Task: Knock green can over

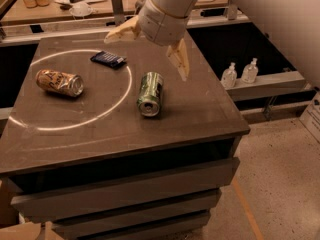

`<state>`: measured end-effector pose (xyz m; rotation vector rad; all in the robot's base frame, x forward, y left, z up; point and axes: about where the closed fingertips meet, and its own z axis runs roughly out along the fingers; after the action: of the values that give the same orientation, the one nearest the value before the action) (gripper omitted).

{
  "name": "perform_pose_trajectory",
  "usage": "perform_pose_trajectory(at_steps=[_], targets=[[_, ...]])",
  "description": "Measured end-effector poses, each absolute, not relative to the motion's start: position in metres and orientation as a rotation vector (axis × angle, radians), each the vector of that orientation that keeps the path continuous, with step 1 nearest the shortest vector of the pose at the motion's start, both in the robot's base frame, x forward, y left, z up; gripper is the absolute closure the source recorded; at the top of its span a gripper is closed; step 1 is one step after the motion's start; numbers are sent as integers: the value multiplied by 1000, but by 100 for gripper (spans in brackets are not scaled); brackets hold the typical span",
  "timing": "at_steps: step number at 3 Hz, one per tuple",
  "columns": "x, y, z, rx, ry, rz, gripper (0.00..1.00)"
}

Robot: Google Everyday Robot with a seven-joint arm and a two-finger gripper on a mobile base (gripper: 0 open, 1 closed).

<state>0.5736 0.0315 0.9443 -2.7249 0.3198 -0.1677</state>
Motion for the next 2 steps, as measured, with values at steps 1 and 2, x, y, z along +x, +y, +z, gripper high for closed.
perform_pose_trajectory(at_steps=[1, 2], targets=[[574, 6, 962, -2660, 425, -259, 0], [574, -10, 971, -2618, 494, -311, 0]])
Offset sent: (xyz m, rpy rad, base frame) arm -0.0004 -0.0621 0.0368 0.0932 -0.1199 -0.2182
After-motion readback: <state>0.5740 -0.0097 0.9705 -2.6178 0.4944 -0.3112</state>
